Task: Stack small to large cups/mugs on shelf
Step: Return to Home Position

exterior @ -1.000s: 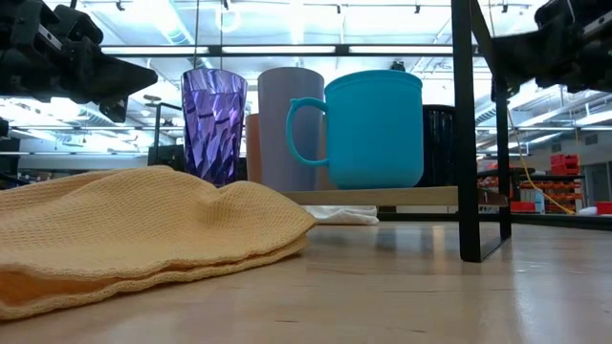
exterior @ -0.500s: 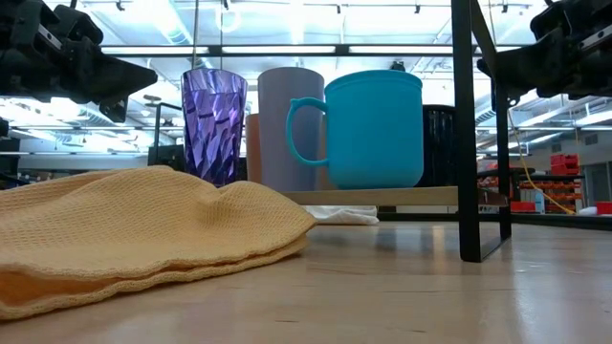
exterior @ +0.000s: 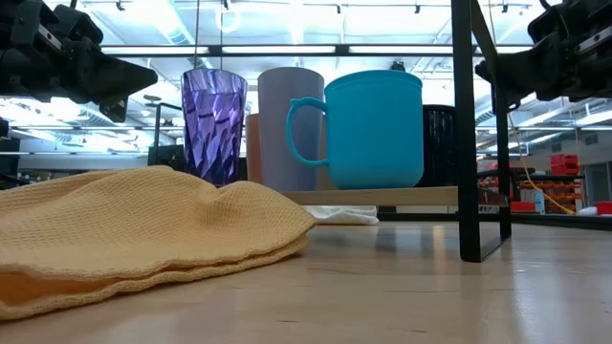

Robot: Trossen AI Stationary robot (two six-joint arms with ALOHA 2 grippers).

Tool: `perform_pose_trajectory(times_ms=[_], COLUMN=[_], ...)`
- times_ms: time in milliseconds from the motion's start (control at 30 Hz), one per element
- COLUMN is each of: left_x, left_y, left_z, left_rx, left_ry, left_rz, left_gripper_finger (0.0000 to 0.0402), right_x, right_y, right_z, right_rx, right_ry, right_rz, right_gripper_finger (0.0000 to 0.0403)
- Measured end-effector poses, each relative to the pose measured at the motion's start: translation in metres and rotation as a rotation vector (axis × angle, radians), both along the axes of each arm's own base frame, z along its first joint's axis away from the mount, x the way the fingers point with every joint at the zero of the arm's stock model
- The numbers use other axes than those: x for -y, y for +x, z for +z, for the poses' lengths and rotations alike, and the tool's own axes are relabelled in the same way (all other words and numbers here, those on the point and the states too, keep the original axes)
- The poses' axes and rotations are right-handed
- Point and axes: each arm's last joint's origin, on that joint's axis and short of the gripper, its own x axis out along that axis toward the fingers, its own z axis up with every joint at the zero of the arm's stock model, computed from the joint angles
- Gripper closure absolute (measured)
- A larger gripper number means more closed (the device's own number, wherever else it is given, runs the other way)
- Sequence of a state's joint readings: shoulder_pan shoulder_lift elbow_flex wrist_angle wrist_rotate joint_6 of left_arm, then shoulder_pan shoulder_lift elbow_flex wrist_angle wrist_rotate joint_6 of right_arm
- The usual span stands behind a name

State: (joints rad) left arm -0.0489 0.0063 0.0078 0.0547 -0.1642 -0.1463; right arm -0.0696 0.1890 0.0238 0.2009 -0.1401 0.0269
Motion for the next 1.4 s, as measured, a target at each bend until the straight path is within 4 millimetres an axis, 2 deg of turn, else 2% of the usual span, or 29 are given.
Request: perform_pose_trajectory(times_ms=[367,1033,1233,1400], left_x=[0.0,0.0,0.0,0.0], left_y=[0.0,0.0,0.0,0.0], left_z=[0.0,0.0,0.0,0.0], left_rx=[0.0,0.0,0.0,0.0], left_ry=[0.0,0.0,0.0,0.0], left_rz=[0.0,0.0,0.0,0.0], left_gripper_finger=[0.0378,0.0365,0.0374,0.0376], right_x=[0.0012,0.0012,0.0012,0.0013], right_y=[0.0001,0.0001,-0.0004,-0.0004], right_z=[-0.0045,-0.0045,0.0044,0.0053], right_rx=[-0.045,-0.045,0.05,0.059], right_ry=[0.001,-0.008,-0.05,-0.054], right_rz=[-0.04,-0.04,-0.043,-0.047], right_gripper_finger=[0.0357,0.0357,0.0357,0.0357])
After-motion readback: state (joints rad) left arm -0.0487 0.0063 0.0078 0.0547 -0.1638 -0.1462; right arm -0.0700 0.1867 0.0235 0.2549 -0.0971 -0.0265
